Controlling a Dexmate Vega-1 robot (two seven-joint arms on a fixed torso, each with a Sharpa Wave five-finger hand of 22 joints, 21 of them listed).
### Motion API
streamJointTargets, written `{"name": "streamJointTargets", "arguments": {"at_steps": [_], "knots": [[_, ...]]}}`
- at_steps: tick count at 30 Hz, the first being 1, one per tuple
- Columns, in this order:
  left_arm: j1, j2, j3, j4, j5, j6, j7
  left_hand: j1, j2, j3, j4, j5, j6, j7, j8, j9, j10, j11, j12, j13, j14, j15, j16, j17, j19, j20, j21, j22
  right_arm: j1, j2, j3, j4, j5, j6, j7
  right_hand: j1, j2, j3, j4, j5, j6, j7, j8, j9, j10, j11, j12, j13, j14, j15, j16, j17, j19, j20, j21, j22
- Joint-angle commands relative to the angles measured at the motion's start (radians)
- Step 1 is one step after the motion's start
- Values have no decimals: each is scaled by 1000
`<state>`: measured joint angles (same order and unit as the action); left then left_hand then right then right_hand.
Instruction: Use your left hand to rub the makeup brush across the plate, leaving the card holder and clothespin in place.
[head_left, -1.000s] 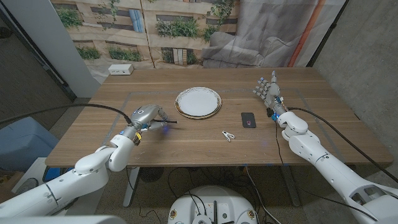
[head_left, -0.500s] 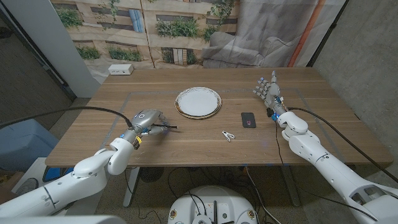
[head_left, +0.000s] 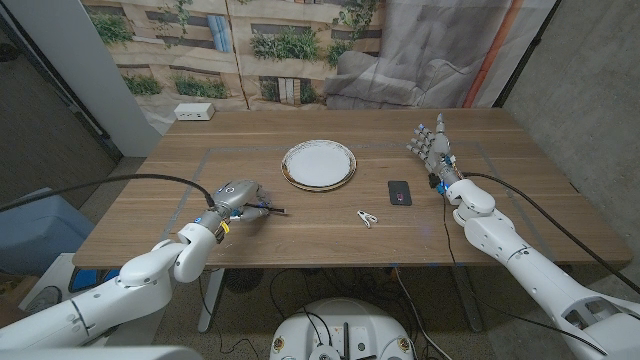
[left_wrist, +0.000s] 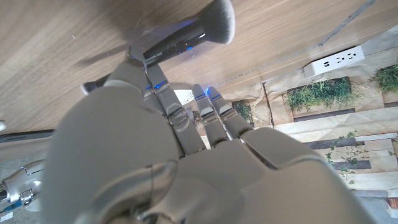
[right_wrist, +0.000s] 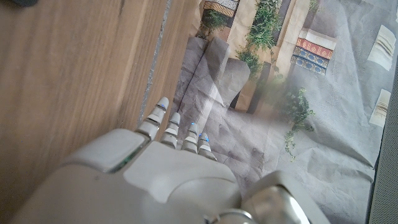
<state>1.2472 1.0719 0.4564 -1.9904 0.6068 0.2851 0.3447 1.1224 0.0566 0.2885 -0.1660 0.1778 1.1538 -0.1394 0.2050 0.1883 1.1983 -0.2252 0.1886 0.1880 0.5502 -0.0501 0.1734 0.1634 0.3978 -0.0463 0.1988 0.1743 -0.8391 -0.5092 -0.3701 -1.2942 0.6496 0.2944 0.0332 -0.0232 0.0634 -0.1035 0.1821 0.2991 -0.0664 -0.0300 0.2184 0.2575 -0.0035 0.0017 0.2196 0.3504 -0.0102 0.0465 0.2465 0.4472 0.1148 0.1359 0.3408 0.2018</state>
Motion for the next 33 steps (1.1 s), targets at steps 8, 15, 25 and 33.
{"name": "streamJointTargets", "arguments": {"at_steps": [8,15,25,33], "knots": [[-32,2,38,-7,44,39,-63,3,3,-9,1,7,-4,-2,-1,4,-6,0,0,3,1,-152,4,2,-10,-7,-4,2,0,0,0,-1,0,0,0,2,101,2,7,7,-8,1,5,3,-4,6,7,2,0,8,4,3,0,7,7,6],[-41,1,42,-10,49,47,-76,-5,7,-14,5,9,-50,-6,-15,5,-41,1,-8,3,-1,-150,3,2,-30,4,-8,1,0,0,0,0,0,0,0,2,101,2,7,7,-8,2,5,3,-4,6,7,2,-1,8,4,3,0,7,7,6],[-60,6,42,-9,41,39,-102,-42,-8,-31,8,10,-173,-6,-27,6,-176,3,-17,0,-51,-140,-4,-1,-76,20,-12,0,0,0,0,-1,0,0,0,2,101,2,7,7,-8,0,5,3,-2,5,8,2,-1,9,4,3,0,7,7,6],[-80,19,46,-19,33,28,-154,-81,-25,-44,9,13,-311,5,-27,2,-365,4,-19,-2,-127,-116,-5,0,-123,43,-13,0,-1,0,0,-2,0,-1,-1,2,101,2,7,7,-8,0,5,3,-5,3,7,2,-1,7,4,3,0,7,7,6]]}}
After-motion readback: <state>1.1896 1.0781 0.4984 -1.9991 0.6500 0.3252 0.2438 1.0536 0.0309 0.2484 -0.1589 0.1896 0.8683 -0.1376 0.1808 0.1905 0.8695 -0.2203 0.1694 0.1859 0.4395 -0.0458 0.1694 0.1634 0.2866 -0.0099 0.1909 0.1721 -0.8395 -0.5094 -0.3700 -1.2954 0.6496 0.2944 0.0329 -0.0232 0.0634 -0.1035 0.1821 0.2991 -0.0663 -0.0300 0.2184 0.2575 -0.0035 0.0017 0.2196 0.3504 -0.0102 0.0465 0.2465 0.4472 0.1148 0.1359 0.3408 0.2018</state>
